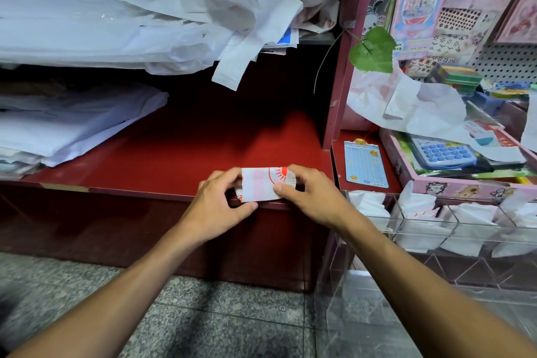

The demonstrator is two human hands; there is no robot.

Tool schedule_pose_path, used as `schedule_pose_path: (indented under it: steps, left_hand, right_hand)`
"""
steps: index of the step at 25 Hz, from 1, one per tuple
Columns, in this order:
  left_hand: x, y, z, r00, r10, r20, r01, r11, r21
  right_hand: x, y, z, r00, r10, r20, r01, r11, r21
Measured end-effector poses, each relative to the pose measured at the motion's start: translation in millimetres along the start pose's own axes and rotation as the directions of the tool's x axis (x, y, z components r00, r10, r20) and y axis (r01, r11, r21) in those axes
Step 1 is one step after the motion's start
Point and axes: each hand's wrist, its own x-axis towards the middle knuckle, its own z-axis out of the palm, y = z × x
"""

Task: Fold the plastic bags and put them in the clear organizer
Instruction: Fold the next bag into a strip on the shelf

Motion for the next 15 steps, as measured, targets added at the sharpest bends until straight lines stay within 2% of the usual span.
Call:
schedule_pose_path:
  steps: [3,5,7,10,12,14,15]
  left_hand:
    - [1.2,4.4,-0.3,0.995,-0.095,0.021,0.097,0.974,-0.205]
    - [4.2,8.4,1.2,0.985,-0.165,-0.051,0.150,0.962,-0.226]
    - [6.3,8.5,3.3,0.974,-0.182,-0.136,0.159,0.973,-0.166]
    - [6.9,4.6,5.7,0.969,-0.166,-0.185,0.162,0.986,-0.037]
    - [6.9,-0.1,5.3,0.972,-0.100,-0.211,0.123,0.987,0.101]
    - [4.7,-3.9,2.6,0.986,0.027,-0.162,0.009,0.975,0.220]
    - [3.4,-4.5,0.9,0.994,0.078,-0.081,-0.055,0.967,0.249]
  right_hand:
    - [4.1,-2.0,5.5,0.999,0.053,-0.006,-0.053,0.999,0.002]
    - [7.1,-3.4,9.3,0.995,0.100,-0.012,-0.101,0.995,-0.004]
    - [9.6,-5.1,12.2,0.990,0.135,-0.040,-0.136,0.991,-0.014]
    - [13.0,-8.5,14.4,0.980,0.173,-0.093,-0.179,0.982,-0.053]
    - [13.1,-12.1,17.6,0.974,0.190,-0.121,-0.201,0.976,-0.085]
    - [11.1,-14.8,21.0,0.974,0.166,-0.151,-0.185,0.975,-0.123]
    - [9.3,-14.5,22.7,0.979,0.120,-0.162,-0.149,0.972,-0.180]
